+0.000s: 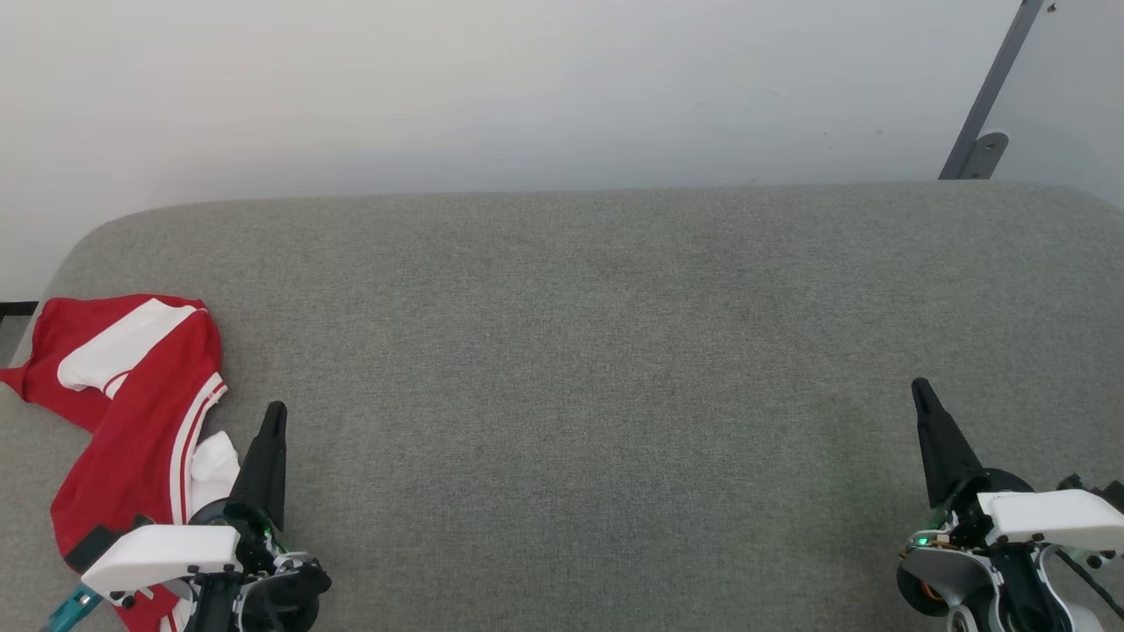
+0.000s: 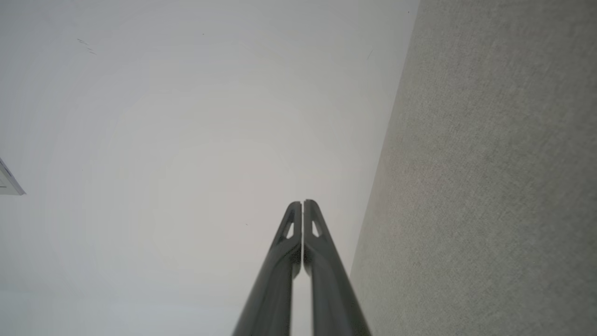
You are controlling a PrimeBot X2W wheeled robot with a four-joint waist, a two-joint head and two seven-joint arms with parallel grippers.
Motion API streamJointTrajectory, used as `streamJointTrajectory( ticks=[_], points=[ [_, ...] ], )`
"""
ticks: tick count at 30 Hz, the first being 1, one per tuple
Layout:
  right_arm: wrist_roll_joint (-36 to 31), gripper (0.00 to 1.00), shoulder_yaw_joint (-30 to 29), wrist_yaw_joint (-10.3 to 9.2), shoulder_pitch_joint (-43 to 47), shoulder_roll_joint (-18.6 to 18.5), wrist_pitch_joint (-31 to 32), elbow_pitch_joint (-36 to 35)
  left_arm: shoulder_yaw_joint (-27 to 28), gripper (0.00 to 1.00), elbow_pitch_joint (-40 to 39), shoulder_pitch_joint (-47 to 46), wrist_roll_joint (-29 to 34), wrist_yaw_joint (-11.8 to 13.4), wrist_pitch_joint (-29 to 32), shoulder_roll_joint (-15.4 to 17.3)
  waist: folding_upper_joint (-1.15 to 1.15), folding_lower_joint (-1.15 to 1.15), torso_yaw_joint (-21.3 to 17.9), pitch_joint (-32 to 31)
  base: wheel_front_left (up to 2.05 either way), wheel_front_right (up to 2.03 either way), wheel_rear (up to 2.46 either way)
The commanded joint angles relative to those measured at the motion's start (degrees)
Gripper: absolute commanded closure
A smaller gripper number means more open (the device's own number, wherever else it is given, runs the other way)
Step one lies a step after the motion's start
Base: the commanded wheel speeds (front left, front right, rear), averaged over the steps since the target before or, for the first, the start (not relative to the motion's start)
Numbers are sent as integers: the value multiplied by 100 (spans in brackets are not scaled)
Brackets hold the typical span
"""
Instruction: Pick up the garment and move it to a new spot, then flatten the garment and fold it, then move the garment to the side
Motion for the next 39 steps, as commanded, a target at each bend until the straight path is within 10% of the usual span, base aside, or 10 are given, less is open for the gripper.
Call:
streamJointTrajectory(
  ticks=[1, 31, 32, 39],
  points=[
    [23, 100, -4, 2, -18, 8, 6, 18, 2, 100, -5, -81, 14, 11, 10, 7, 0, 0, 0, 0, 0, 0, 0],
    [23, 100, -2, 2, -18, 8, 6, 18, 2, 100, -6, -81, 14, 11, 9, 7, 0, 0, 0, 0, 0, 0, 0],
    [-1, 0, 2, 0, 8, 1, 0, 16, 0, 0, 18, 9, 0, -1, 0, -3, 0, 0, 0, 0, 0, 0, 0],
    [-31, 0, 9, -1, -11, -5, -35, 218, -19, 0, 178, 42, 102, -1, -105, -17, 0, 0, 2, 3, 0, 0, 0]
  ],
)
